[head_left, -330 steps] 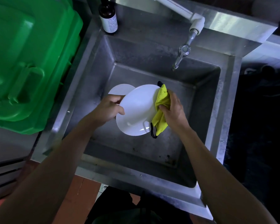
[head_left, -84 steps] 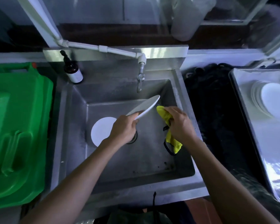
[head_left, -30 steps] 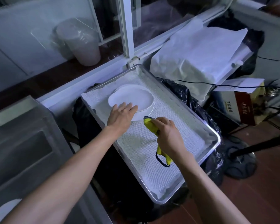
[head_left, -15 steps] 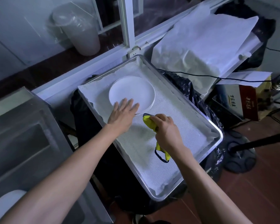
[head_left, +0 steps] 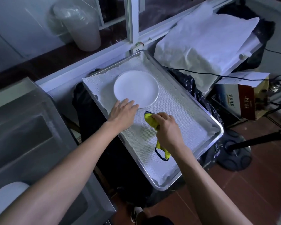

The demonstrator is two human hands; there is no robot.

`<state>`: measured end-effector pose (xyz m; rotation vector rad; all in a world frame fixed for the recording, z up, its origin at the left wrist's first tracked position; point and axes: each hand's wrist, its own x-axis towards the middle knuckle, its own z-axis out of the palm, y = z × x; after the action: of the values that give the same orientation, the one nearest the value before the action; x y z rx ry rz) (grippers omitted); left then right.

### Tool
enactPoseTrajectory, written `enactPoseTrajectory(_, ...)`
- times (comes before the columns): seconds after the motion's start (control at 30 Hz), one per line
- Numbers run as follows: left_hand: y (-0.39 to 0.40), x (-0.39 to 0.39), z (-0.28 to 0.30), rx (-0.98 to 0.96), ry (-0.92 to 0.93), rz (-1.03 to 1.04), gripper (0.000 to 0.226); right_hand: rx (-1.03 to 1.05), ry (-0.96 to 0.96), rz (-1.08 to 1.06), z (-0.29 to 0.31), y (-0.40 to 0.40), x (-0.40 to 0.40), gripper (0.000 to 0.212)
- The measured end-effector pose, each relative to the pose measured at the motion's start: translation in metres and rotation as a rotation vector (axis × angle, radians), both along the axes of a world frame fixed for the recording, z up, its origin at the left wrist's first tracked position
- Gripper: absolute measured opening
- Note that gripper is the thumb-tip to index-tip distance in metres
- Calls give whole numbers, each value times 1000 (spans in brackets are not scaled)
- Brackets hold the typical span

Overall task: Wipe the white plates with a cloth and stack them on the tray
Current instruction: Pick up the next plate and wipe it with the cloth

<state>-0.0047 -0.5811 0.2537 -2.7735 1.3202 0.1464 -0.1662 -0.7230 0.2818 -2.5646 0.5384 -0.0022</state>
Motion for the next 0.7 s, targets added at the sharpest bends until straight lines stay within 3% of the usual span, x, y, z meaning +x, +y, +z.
enactPoseTrajectory(0.33, 132, -39, 8, -221, -1, 172, 39, -22, -82, 112, 21, 88, 16, 82)
enactPoseTrajectory(0.53, 254, -53, -2, -180, 89, 389, 42, -38, -105, 306, 30, 194, 43, 83)
enactPoseTrajectory(0.7, 360, -76, -5, -79, 176, 562, 46, -38, -95, 473, 22, 297, 54, 72)
